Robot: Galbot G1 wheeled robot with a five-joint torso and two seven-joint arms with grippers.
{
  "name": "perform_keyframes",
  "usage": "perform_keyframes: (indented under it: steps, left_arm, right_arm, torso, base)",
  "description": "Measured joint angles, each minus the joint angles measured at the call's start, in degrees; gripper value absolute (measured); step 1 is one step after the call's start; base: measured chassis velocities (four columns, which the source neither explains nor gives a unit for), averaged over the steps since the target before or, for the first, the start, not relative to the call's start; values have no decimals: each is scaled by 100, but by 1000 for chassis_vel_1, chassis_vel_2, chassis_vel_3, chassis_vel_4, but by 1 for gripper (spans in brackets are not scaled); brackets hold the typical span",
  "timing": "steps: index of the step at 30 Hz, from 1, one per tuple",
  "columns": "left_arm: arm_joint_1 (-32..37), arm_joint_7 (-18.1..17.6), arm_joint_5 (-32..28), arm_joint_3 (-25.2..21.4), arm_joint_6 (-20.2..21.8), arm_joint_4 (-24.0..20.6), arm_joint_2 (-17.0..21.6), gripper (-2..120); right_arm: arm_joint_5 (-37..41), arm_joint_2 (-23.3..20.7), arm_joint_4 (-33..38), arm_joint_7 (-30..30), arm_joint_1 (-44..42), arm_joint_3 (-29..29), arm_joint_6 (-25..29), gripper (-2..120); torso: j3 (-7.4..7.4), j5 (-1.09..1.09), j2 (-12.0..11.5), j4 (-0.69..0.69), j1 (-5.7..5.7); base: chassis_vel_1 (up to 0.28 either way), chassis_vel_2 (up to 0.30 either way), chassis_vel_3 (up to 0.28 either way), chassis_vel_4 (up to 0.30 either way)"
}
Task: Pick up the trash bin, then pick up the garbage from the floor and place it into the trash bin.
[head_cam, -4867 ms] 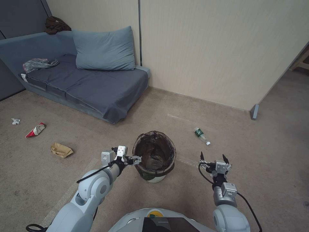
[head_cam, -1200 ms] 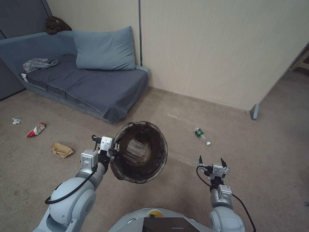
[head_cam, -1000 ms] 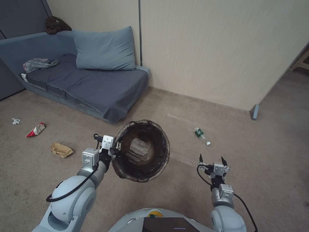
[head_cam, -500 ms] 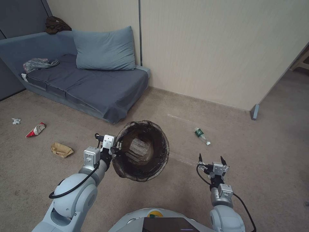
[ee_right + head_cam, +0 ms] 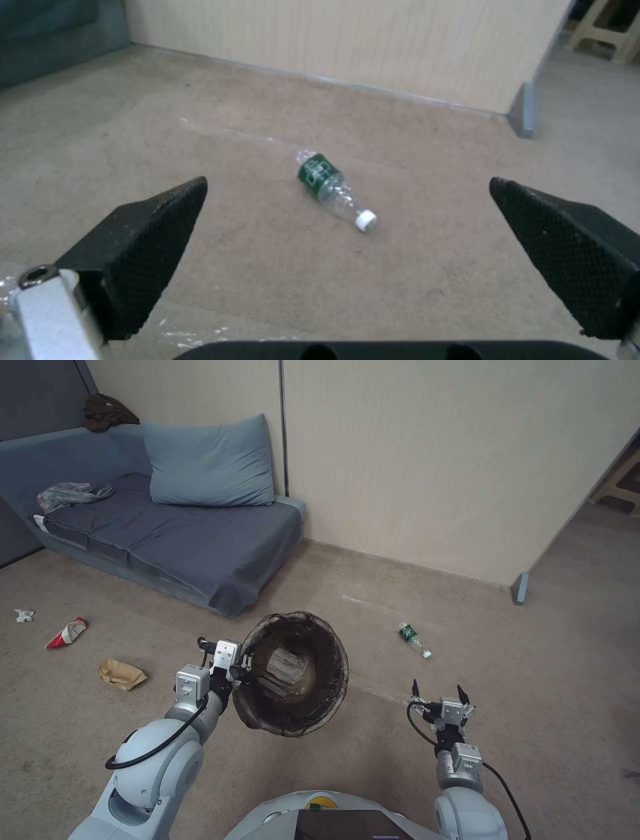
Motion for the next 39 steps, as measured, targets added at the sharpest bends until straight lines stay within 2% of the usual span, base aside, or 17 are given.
perform_keyframes:
  steps: [12,20,24,29,39]
  left_arm:
    - [-7,-4,-23,1,-1,27,-7,2]
    - [-23,-6,-57,-16,-1,42,-2,2]
    - [-48,-130,-350,-27,-1,40,-9,2]
    - [-62,-113,-353,-69,-1,39,-18,2]
    - [-55,-67,-272,-75,-1,-12,-71,2]
  right_arm:
    - [7,-15,5,8,3,3,-2,100]
    - [7,-7,-9,12,19,3,-2,100]
    - [8,-4,-10,-18,17,13,26,100]
    - [9,-9,23,-44,8,14,-52,100]
    - [18,-14,20,-98,37,26,-7,100]
  torso:
    - [0,0,0,-2,0]
    - [0,0,0,1,0]
    - [0,0,0,-2,0]
    - [0,0,0,2,0]
    - [-1,0,0,-1,0]
  base:
    - [-56,-57,-67,-56]
    - [-5,-7,-3,-2]
    - [0,0,0,0]
    - [0,0,0,0]
    - [-14,15,13,-9]
